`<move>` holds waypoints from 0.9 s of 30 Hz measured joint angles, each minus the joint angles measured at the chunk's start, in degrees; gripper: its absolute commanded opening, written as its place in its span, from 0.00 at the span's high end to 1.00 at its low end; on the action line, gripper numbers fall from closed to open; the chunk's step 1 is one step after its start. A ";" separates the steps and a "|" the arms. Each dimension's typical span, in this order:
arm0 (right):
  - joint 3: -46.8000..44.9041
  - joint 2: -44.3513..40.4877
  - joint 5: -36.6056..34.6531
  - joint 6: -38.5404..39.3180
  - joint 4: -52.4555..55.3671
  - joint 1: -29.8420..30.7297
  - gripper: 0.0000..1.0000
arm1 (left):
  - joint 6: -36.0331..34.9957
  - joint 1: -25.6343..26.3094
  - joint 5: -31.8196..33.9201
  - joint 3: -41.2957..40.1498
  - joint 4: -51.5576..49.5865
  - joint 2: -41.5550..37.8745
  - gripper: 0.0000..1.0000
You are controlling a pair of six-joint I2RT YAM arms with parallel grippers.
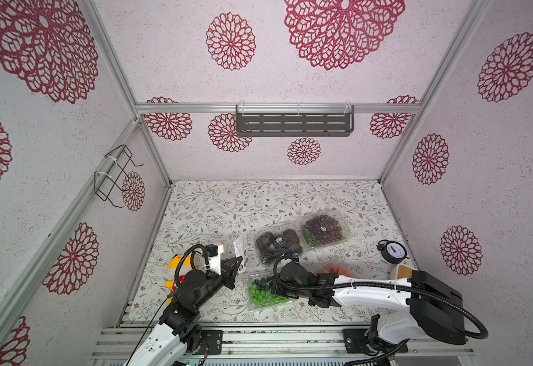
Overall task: Label fruit boxes
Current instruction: Stick the label on the fruit box, then place the label sticker at the center of the board.
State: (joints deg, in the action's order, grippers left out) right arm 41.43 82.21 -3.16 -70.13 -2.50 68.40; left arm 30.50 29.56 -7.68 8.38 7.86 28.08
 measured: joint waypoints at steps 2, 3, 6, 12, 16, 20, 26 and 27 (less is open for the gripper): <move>0.00 -0.15 0.20 0.68 0.00 0.02 1.00 | 0.07 -0.48 0.33 0.48 0.42 3.80 1.00; -0.02 -0.52 0.20 1.20 0.13 0.02 1.00 | 0.20 -1.03 0.37 1.03 0.59 6.16 1.00; -0.07 -4.15 -0.96 3.78 2.78 0.00 0.93 | 1.11 -4.52 -0.63 4.00 1.77 14.19 1.00; 3.54 -13.33 -5.22 14.12 6.29 -1.73 0.61 | 2.78 -11.67 -5.99 14.56 5.05 34.14 1.00; 3.10 -17.88 -5.64 21.35 2.89 -6.32 0.57 | 2.91 -13.03 -7.08 22.27 2.71 43.12 1.00; 1.01 -20.70 -1.31 25.83 0.20 -16.09 0.55 | 2.51 -17.62 -9.73 30.49 -0.35 52.33 1.00; 1.33 -21.33 6.23 31.15 0.22 -26.03 0.55 | 1.01 -22.93 -12.20 40.30 -7.69 64.92 1.00; 1.46 -21.33 7.80 31.71 0.20 -27.23 0.55 | 0.87 -23.15 -12.24 41.46 -9.16 66.77 1.00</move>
State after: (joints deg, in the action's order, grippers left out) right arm 42.89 60.88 4.64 -38.41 -2.31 41.17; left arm 31.38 6.42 -19.92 49.84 -1.30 94.85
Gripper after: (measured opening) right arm 0.452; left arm 0.039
